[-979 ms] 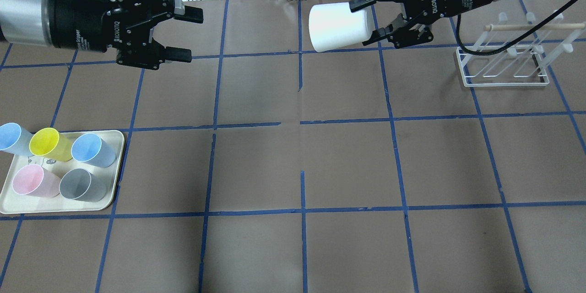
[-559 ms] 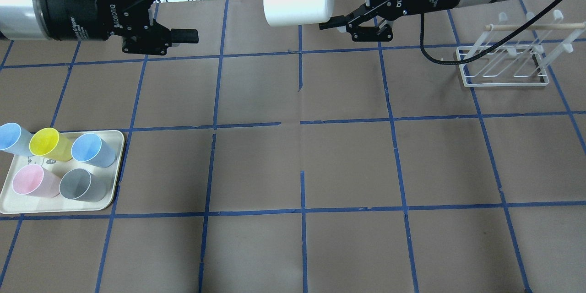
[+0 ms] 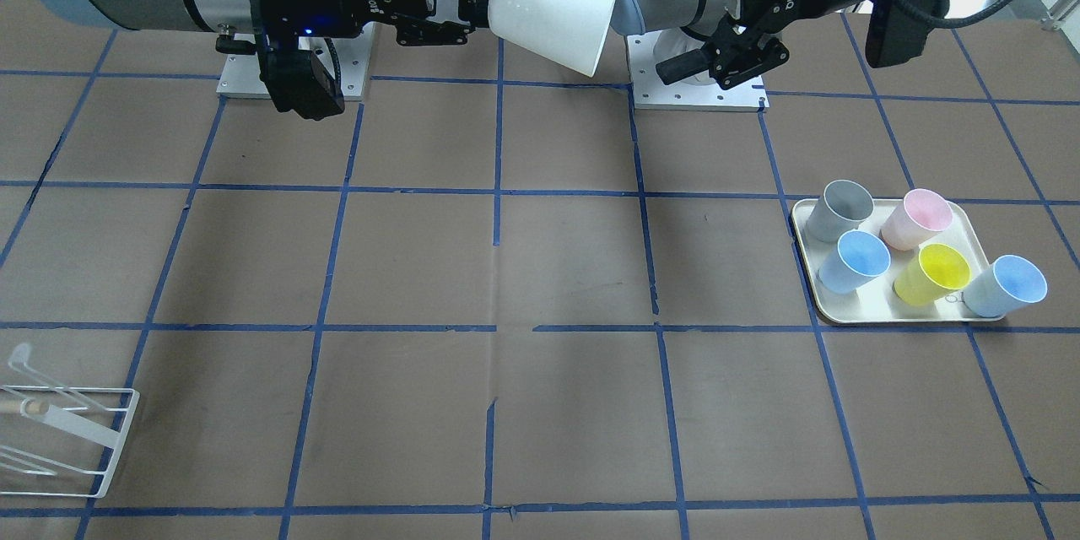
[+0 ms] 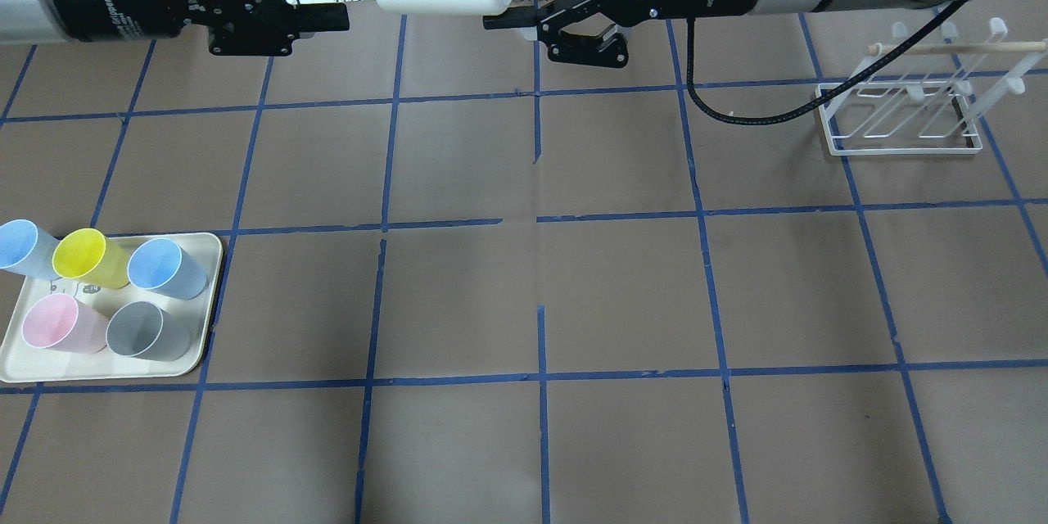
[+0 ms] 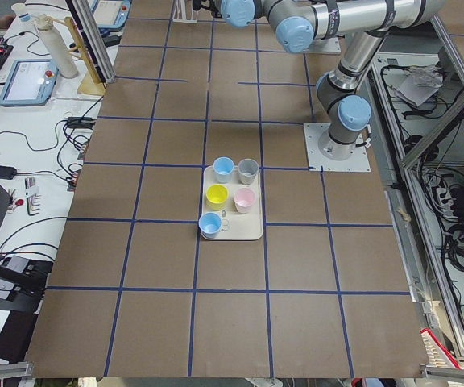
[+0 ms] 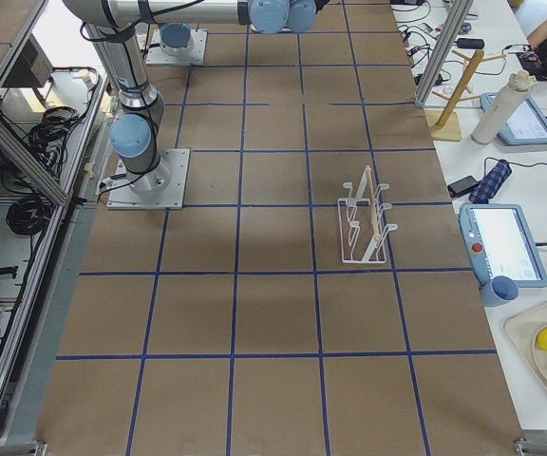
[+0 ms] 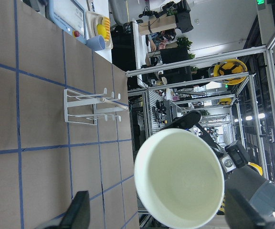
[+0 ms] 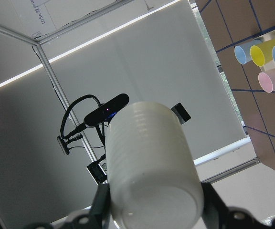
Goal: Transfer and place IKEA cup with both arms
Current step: 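Carry the white cup toward the left gripper with the right gripper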
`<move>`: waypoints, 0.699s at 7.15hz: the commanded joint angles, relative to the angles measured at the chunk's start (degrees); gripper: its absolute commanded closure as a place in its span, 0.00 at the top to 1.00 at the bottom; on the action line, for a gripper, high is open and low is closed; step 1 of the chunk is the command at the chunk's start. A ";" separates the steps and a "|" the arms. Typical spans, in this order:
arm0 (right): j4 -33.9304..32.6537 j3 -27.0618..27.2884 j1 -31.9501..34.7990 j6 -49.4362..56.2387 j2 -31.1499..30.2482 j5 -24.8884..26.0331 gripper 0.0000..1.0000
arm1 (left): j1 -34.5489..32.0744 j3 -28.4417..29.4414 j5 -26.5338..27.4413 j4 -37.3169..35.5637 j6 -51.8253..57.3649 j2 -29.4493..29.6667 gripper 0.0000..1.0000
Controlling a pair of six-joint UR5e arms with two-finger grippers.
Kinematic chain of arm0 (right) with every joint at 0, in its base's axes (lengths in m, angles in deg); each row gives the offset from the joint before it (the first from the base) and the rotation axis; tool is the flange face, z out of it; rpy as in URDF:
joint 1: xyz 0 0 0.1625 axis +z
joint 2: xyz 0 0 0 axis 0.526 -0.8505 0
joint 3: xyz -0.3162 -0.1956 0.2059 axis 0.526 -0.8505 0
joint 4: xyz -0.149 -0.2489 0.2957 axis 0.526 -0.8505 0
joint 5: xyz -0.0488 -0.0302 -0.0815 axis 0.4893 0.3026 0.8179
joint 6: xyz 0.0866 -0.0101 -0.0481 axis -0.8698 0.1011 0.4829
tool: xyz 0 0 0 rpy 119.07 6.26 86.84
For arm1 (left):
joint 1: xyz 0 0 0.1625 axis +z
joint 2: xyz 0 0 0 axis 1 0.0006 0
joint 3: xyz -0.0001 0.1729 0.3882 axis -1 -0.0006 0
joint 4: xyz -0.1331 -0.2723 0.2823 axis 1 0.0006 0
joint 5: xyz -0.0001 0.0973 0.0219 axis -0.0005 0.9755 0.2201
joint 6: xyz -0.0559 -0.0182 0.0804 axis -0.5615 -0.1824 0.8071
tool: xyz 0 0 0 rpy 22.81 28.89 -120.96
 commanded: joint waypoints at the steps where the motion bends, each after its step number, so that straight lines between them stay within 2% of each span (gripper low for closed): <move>1: 0.02 0.03 0.23 0.06 0.00 -0.12 0.31 | 0.06 1.92 0.17 -0.15 -0.99 -1.08 1.00; 2: 0.02 0.03 0.23 0.06 0.00 -0.03 0.31 | 0.06 3.41 0.08 0.11 -2.83 -1.35 1.00; 5: -0.07 0.03 0.23 0.06 0.09 0.41 0.31 | -0.91 2.64 -1.14 -0.50 -3.20 -1.62 1.00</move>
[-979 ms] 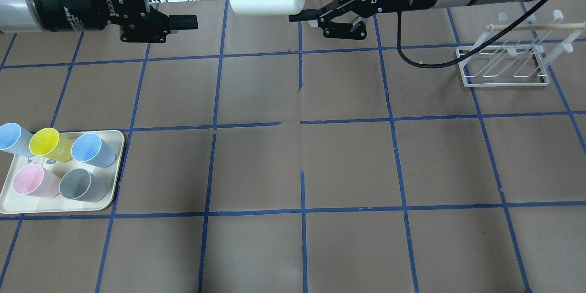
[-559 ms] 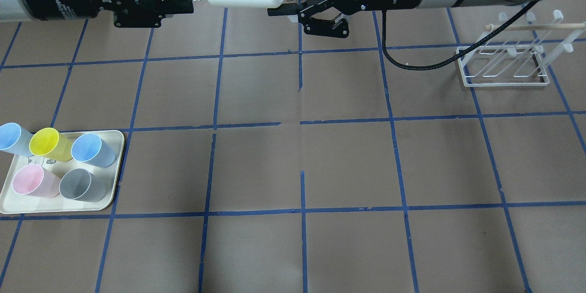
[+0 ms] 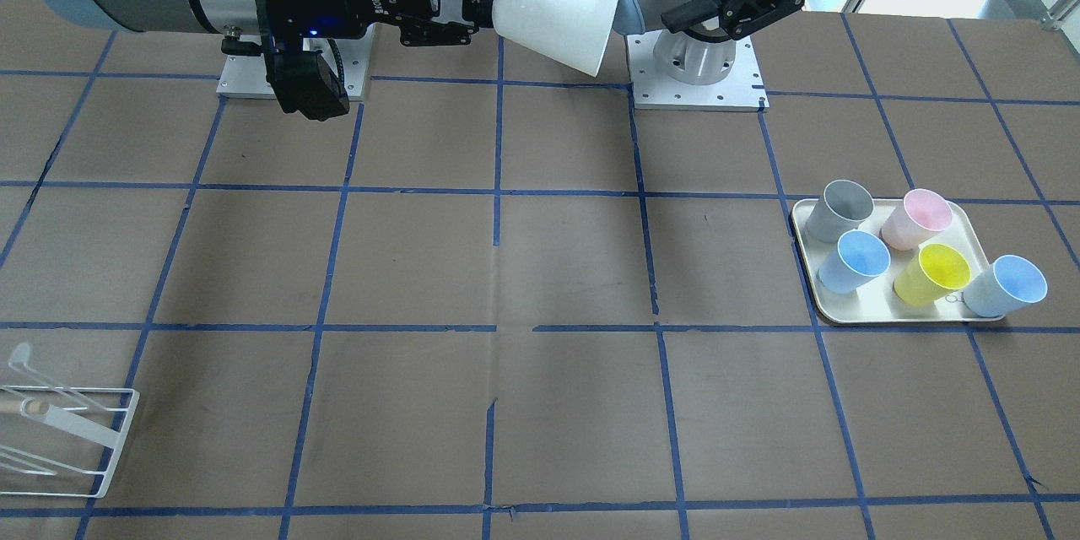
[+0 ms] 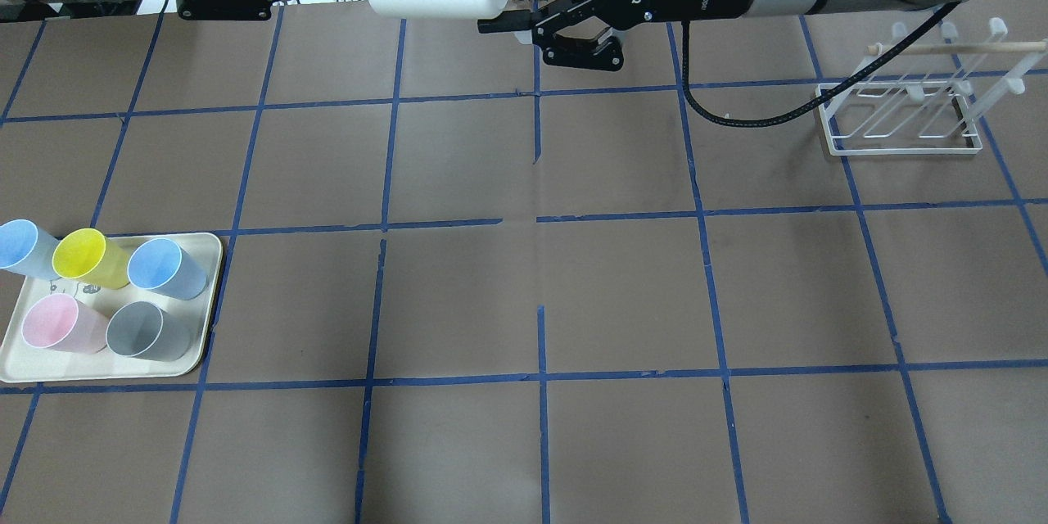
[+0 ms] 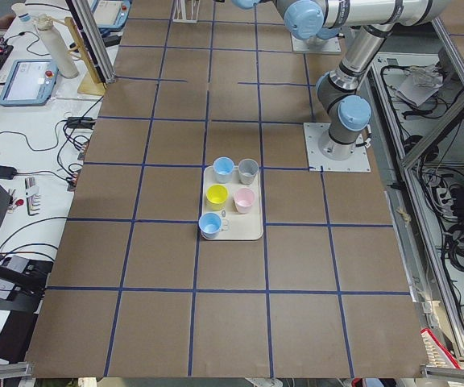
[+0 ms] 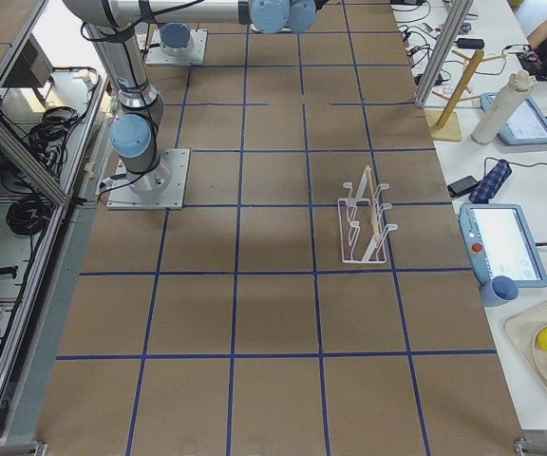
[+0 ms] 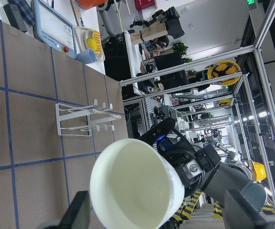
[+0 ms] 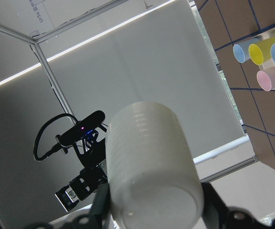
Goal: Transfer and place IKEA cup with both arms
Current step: 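Close the left gripper on the white cup's rim beside the right gripper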
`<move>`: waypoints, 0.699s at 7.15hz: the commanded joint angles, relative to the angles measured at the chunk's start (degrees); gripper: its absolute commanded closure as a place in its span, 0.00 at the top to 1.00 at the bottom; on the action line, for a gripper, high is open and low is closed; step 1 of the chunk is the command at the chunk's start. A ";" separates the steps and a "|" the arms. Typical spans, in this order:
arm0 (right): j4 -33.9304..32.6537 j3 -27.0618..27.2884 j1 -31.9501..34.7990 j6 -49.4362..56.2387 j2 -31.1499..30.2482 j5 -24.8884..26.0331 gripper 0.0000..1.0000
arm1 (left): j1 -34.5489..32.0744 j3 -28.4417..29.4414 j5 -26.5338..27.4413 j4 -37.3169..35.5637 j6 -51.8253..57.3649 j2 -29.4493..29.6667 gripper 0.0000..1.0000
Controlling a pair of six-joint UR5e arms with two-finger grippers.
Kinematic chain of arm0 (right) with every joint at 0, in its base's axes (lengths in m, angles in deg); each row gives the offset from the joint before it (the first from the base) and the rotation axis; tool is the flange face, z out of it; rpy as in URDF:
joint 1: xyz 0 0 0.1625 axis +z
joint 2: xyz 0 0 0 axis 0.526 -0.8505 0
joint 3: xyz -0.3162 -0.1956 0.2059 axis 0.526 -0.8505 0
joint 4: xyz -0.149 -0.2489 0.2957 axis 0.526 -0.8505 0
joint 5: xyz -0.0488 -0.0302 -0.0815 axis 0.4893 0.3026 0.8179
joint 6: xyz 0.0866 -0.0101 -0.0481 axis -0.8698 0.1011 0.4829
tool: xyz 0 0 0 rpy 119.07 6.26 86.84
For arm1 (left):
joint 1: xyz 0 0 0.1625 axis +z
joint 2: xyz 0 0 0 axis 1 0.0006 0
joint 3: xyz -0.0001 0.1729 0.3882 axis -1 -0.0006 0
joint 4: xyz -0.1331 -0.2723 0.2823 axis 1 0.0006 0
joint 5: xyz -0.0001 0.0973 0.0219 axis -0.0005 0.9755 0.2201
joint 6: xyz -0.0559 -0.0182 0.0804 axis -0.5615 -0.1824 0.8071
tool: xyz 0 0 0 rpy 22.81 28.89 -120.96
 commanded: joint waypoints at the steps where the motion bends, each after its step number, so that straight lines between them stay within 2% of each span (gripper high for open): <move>1: -0.03 0.00 -0.03 0.00 0.05 0.03 0.31 | -0.49 -0.59 -1.07 -0.26 -0.11 0.07 1.00; 5: -0.03 0.00 -0.03 0.00 0.31 0.21 0.32 | -3.46 -0.68 -2.04 -0.26 -0.28 0.25 0.95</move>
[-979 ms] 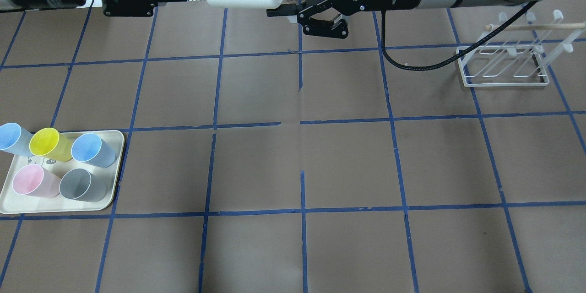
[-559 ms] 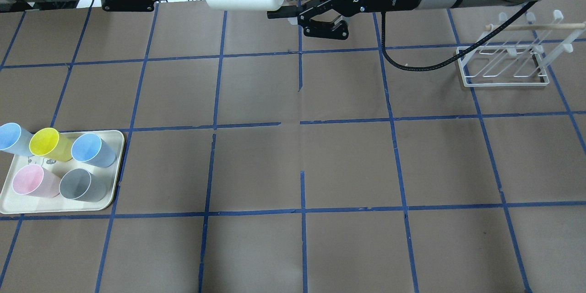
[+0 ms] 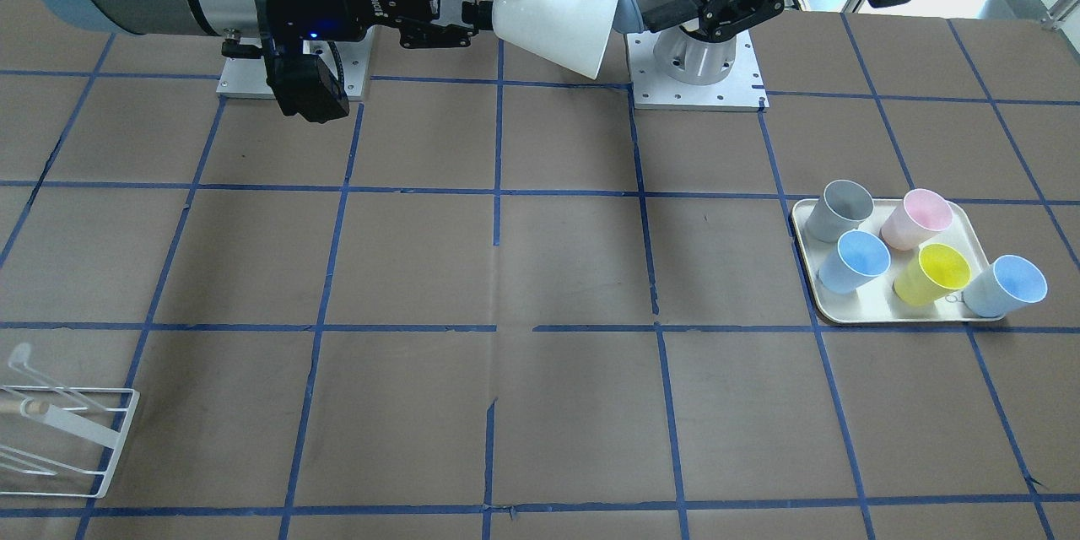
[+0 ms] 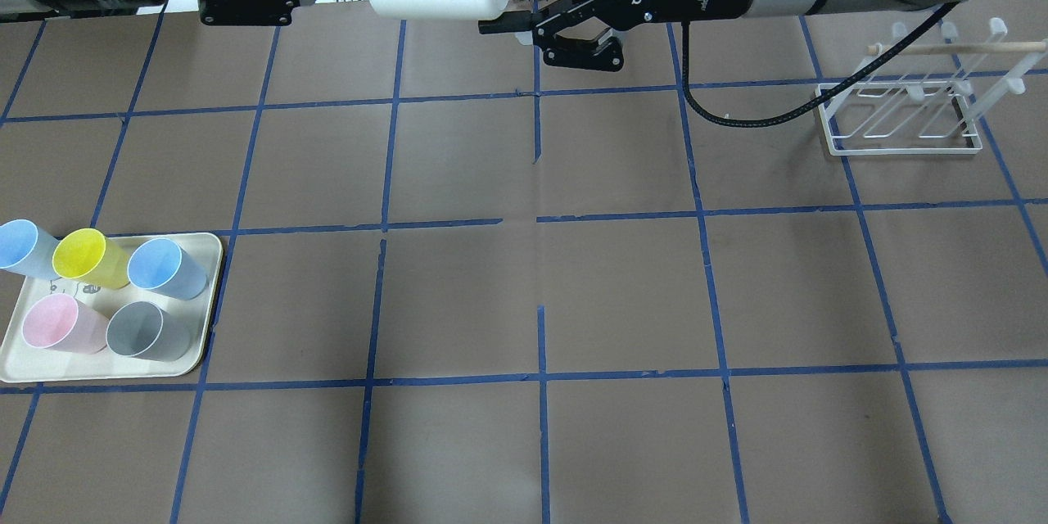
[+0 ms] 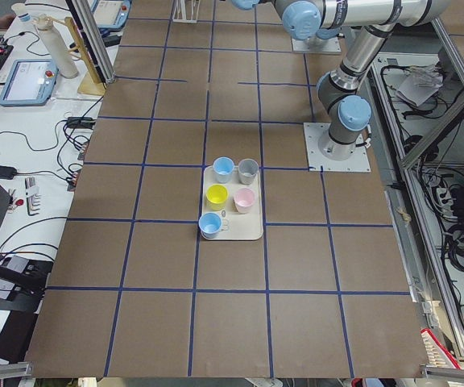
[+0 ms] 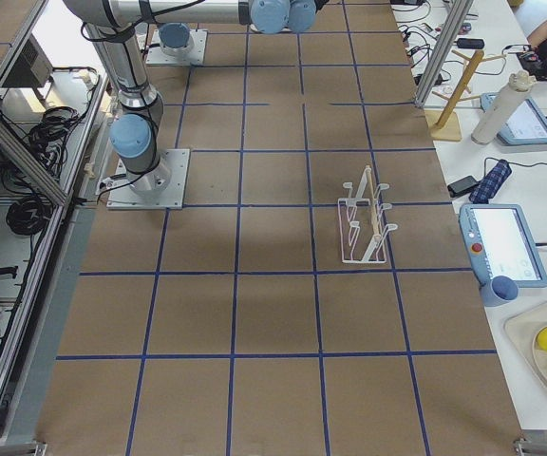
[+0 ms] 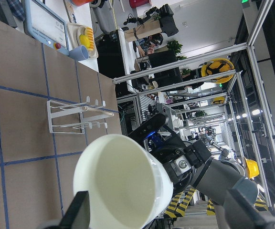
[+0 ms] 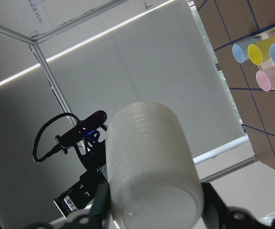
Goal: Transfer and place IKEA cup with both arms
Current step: 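Close the left gripper on the white cup's rim beside the right gripper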
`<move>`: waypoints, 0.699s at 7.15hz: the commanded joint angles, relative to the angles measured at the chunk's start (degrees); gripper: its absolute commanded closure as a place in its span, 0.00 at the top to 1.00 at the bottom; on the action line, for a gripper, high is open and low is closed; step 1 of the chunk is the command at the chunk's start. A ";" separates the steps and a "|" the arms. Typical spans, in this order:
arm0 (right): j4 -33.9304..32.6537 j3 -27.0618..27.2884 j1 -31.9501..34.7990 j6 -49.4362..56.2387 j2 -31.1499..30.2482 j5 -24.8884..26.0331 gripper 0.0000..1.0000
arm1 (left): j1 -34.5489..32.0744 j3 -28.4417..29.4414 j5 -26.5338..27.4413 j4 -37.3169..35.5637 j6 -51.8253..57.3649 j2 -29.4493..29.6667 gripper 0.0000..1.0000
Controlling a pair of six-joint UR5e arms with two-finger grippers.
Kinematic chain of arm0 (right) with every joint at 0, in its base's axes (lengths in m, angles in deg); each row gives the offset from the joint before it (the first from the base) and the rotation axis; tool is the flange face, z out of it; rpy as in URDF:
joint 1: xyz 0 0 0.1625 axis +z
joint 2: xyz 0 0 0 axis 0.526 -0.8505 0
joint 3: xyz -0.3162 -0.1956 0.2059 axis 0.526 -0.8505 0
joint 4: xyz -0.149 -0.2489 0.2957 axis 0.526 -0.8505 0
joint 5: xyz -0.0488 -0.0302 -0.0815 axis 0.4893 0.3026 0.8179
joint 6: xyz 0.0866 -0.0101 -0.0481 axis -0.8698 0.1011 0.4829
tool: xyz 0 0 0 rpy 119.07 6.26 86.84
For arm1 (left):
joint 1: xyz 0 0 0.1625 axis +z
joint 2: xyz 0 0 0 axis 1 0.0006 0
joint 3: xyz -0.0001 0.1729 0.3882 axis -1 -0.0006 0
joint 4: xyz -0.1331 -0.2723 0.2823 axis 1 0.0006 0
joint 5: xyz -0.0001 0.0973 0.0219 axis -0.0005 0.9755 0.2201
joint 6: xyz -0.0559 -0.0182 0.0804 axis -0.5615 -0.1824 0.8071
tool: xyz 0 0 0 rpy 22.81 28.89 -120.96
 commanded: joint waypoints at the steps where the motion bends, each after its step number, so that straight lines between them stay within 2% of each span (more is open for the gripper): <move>1: 0.00 0.00 0.00 0.02 0.01 0.10 0.32 | -2.06 -0.05 -0.55 -0.09 -0.04 0.13 0.95; 2: 0.00 0.00 0.00 0.11 0.27 0.01 0.32 | -2.24 -0.22 -0.55 0.00 0.05 -0.13 0.90; 3: -0.09 0.00 0.00 0.02 0.27 0.01 0.32 | -2.41 -0.48 -0.55 0.09 0.22 -0.31 0.67; 4: 0.00 0.00 0.08 0.02 0.19 0.01 0.32 | -2.42 -0.83 -0.55 0.00 0.14 -0.40 0.16; 5: 0.00 0.00 0.08 0.02 0.18 0.09 0.32 | -2.42 -1.01 -0.46 0.00 0.31 -0.31 0.00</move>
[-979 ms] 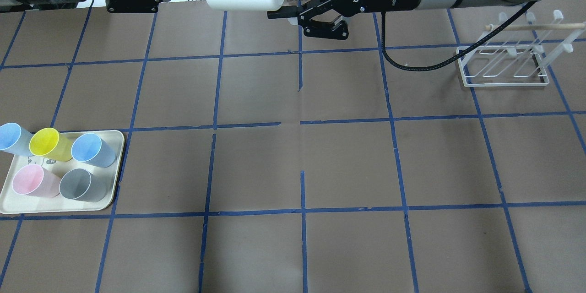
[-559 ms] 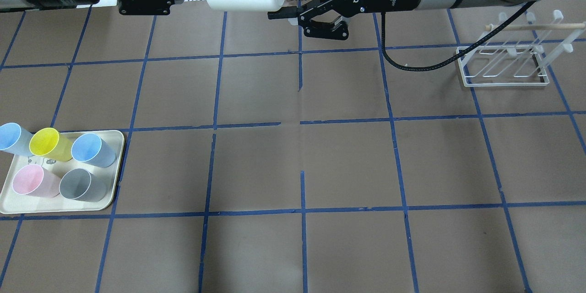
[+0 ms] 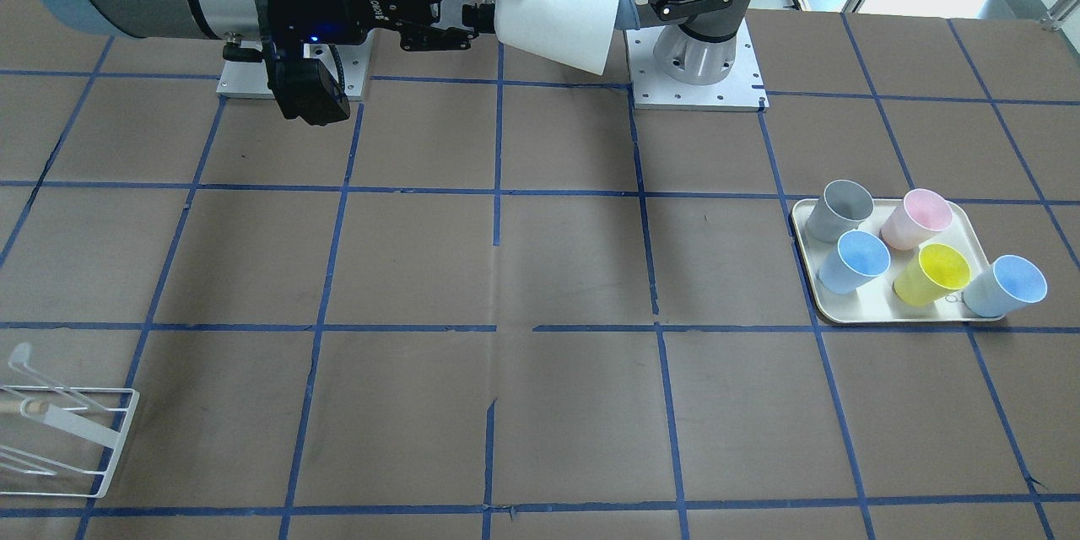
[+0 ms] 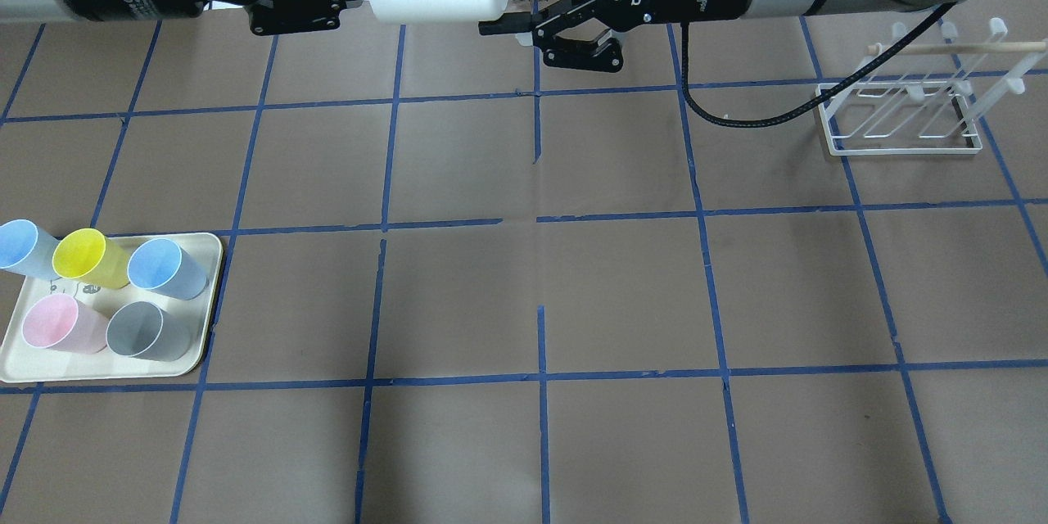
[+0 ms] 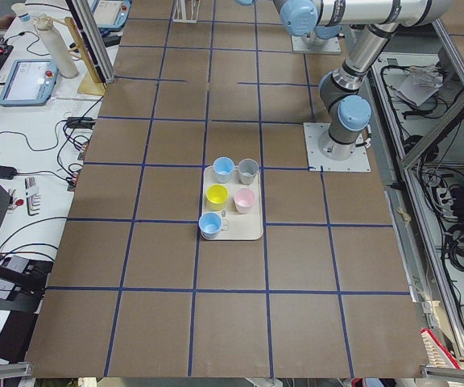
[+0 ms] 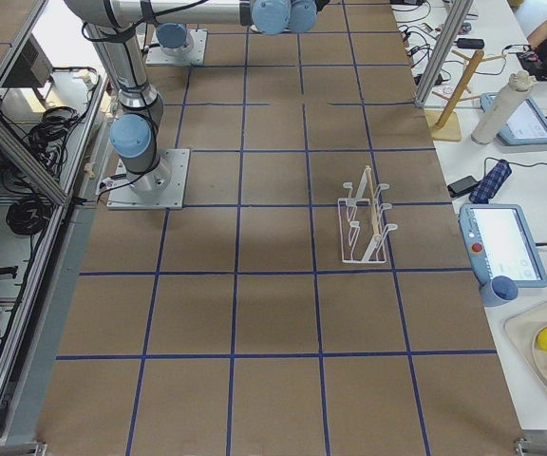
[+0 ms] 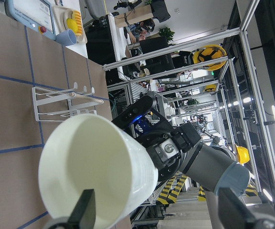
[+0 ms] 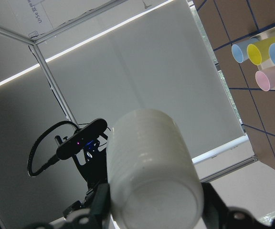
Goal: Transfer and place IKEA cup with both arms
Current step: 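Close the left gripper on the white cup's rim beside the right gripper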
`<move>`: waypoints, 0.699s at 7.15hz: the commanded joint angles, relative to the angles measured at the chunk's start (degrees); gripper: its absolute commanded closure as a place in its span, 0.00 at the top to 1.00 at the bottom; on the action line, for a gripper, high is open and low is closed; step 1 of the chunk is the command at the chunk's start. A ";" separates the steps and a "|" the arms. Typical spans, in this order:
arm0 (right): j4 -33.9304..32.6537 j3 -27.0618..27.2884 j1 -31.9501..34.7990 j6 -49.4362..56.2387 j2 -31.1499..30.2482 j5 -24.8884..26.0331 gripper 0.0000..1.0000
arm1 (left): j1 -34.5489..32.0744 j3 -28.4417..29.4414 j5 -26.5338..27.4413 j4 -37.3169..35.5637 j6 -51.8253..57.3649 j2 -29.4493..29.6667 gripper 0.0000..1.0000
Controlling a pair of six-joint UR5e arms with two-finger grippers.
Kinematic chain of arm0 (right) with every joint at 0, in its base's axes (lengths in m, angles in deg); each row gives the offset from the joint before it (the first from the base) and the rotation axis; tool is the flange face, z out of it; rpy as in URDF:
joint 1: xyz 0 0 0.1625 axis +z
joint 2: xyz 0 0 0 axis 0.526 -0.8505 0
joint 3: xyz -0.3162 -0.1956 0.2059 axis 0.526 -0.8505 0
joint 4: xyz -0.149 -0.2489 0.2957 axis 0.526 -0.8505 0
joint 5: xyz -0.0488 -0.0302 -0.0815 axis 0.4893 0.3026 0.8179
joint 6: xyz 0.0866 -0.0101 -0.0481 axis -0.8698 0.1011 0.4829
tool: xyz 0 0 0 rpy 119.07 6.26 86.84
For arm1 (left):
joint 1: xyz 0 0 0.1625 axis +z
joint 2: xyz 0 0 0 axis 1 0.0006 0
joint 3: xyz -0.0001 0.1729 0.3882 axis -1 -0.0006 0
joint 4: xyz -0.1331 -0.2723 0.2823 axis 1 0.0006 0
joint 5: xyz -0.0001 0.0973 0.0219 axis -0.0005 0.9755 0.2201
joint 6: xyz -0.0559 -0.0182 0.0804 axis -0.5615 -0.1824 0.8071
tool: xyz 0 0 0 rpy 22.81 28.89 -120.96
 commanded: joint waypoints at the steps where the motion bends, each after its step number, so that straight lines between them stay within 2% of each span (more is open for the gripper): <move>1: 0.02 0.00 -0.05 -0.01 -0.11 0.07 0.32 | -0.04 -0.27 -0.02 -0.02 -0.05 -0.09 0.00; 2: 0.02 0.00 0.04 -0.01 -0.11 0.07 0.33 | -0.04 -0.27 0.15 -0.02 -0.22 -0.17 0.00; 3: 0.02 0.00 -0.05 -0.01 -0.11 0.07 0.45 | -0.04 -0.18 0.33 -0.02 -1.44 -0.44 0.00; 4: 0.02 0.00 -0.05 -0.01 -0.11 0.42 0.92 | -0.04 0.08 0.42 -0.02 -3.28 -0.53 0.00; 5: -0.41 0.00 -0.05 -0.01 -0.37 2.07 1.00 | -0.04 0.17 0.33 -0.02 -3.47 -0.53 0.00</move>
